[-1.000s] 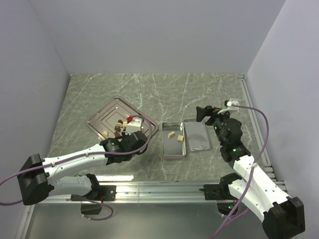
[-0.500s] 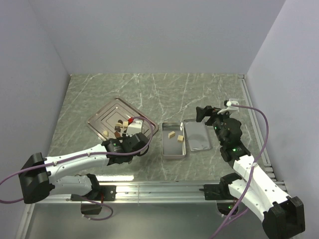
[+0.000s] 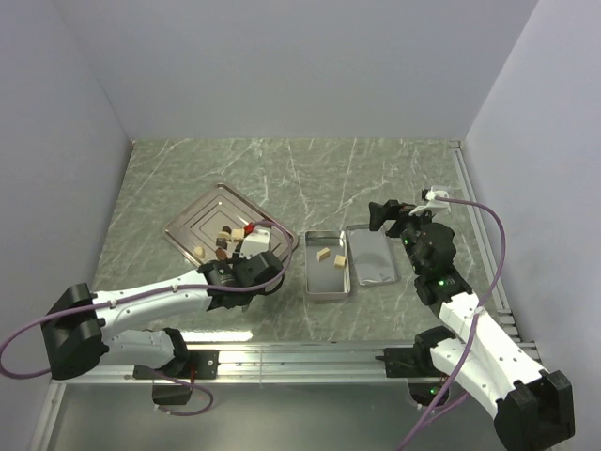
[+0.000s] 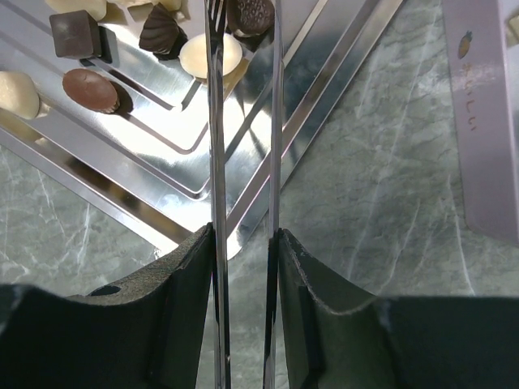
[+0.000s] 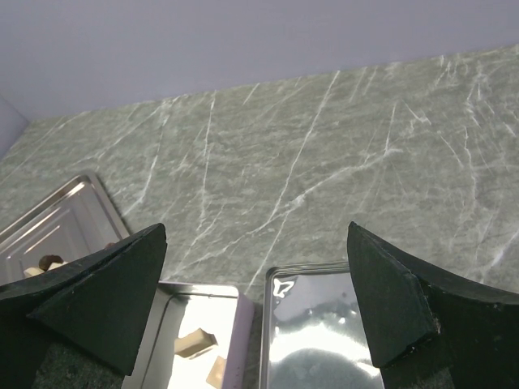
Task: Pack the chocolate
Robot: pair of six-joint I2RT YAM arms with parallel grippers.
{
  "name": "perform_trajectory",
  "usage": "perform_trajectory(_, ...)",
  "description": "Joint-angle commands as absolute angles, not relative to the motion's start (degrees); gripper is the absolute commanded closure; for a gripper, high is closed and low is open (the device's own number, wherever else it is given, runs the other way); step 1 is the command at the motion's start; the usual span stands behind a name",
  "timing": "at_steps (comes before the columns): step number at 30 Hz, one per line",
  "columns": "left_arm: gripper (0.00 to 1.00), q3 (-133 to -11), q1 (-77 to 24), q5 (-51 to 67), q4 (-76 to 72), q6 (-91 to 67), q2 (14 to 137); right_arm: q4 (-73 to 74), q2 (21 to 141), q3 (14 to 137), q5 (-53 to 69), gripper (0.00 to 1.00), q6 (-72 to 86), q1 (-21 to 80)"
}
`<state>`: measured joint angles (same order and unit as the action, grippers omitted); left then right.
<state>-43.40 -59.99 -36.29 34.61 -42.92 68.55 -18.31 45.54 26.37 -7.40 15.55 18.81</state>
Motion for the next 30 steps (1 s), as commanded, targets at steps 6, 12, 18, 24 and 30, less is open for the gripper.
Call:
perform_trajectory(6, 0.63, -45.97, -60.12, -35.86, 34.01, -42.98, 69.08, -18.99, 46.14, 30.23, -7.03, 0.02, 14.94, 18.72)
perform_trajectory(12, 0.74, -46.05, -60.20, -36.56, 33.75, -42.63, 69.35, -18.90, 46.23, 30.32, -7.03, 0.02, 14.94, 18.72)
perform_trajectory(18, 0.75, -46.84, -60.47, -38.93, 34.27, -42.19, 66.36, -18.81, 46.58, 30.50, -6.94, 0.02, 15.03, 18.72)
perform_trajectory(24, 0.76, -47.55, -60.73, -41.75, 35.33, -41.75, 62.50, -18.81, 46.67, 30.59, -7.03, 0.02, 15.03, 18.72)
perform_trajectory(30, 0.76, -46.93, -60.82, -39.56, 32.26, -39.11, 60.64, -18.72, 46.93, 30.67, -7.21, 0.02, 15.03, 18.72)
